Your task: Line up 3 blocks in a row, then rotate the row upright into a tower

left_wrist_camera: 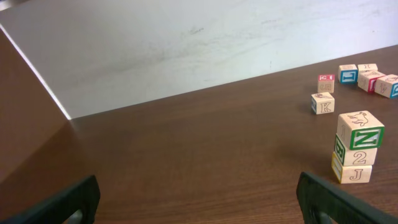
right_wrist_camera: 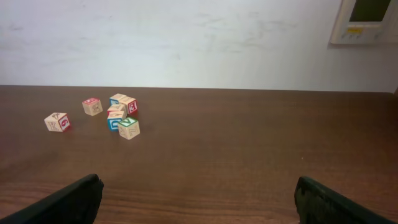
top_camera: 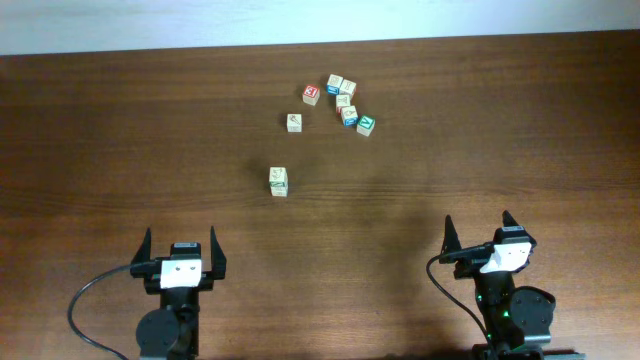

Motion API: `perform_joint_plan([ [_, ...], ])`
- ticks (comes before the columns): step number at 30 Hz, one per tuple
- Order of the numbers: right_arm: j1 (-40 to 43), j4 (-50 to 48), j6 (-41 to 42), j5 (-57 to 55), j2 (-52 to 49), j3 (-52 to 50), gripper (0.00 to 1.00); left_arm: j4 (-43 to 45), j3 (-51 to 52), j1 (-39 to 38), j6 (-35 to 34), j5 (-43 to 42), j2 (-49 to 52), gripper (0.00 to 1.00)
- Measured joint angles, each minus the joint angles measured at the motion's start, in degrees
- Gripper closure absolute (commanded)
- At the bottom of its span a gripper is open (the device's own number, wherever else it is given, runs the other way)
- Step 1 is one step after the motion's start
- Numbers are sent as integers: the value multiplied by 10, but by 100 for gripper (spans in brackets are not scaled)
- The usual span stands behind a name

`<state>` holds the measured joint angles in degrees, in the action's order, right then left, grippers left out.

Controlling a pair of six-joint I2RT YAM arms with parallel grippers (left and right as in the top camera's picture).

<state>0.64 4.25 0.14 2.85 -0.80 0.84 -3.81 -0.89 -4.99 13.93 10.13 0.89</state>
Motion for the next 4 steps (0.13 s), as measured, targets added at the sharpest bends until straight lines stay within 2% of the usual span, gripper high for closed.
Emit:
perform_joint_plan([
  [4,0,0,0,0,0,0,2,0,0,0,0,0,0,1],
])
